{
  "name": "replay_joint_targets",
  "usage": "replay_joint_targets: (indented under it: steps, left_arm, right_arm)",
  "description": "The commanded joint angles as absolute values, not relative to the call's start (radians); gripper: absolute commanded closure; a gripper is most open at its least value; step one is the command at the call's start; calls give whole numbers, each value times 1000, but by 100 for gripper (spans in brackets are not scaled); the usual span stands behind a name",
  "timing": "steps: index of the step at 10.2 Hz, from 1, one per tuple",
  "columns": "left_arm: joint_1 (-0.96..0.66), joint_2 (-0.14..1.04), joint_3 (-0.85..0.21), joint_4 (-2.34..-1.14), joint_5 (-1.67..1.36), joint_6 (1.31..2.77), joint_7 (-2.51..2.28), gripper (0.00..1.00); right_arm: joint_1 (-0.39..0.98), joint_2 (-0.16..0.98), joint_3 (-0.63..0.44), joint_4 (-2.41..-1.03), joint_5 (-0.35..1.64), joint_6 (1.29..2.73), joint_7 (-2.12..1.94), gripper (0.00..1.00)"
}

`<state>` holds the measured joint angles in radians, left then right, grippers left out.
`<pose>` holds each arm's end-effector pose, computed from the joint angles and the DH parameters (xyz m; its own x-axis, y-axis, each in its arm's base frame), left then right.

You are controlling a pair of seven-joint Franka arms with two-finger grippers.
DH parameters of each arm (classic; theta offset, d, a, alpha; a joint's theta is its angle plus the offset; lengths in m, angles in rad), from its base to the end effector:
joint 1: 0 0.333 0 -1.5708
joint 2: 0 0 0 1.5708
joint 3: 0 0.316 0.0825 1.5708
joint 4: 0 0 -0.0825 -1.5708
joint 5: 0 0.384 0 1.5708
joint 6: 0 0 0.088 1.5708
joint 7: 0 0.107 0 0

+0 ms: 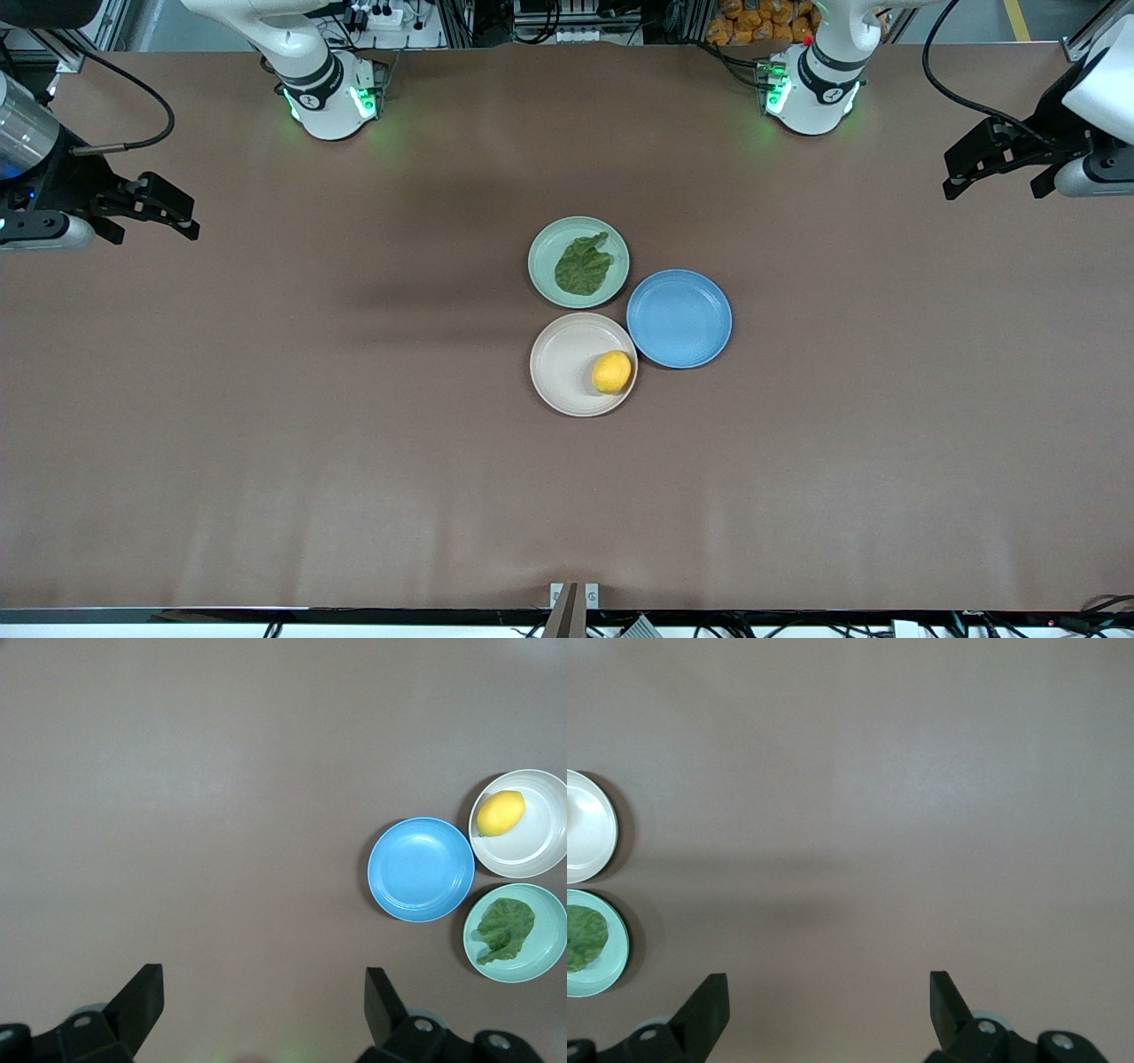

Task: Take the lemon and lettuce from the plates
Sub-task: 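Raise the right gripper and move it toward the plates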

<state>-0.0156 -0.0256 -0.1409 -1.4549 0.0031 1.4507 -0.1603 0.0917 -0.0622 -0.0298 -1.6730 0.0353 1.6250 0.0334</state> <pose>0.5266 -0.0840 0.6816 0.9998 0.0042 0.0219 0.0042 -1.0000 -0.0032 0.5380 0.0365 0.6149 0.9996 0.0266 0.0129 0.0271 -0.9989 -0.0376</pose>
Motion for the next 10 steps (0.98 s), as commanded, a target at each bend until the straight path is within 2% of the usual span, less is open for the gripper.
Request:
replay_joint_targets:
  steps: [1,8,10]
  left_arm:
    - [-6,-37,-138,-1450,-20,1434,-137,0]
    - [-6,-29,-138,-1448,-15,1434,-137,0]
    - [-6,-29,-138,-1450,-15,1434,-133,0]
  right_arm:
    - [98,-57,-32,-1677,31,1620,32,0]
    - [141,-57,-34,-1681,23,1632,47,0]
    - [194,-61,-38,-1703,23,1647,92,0]
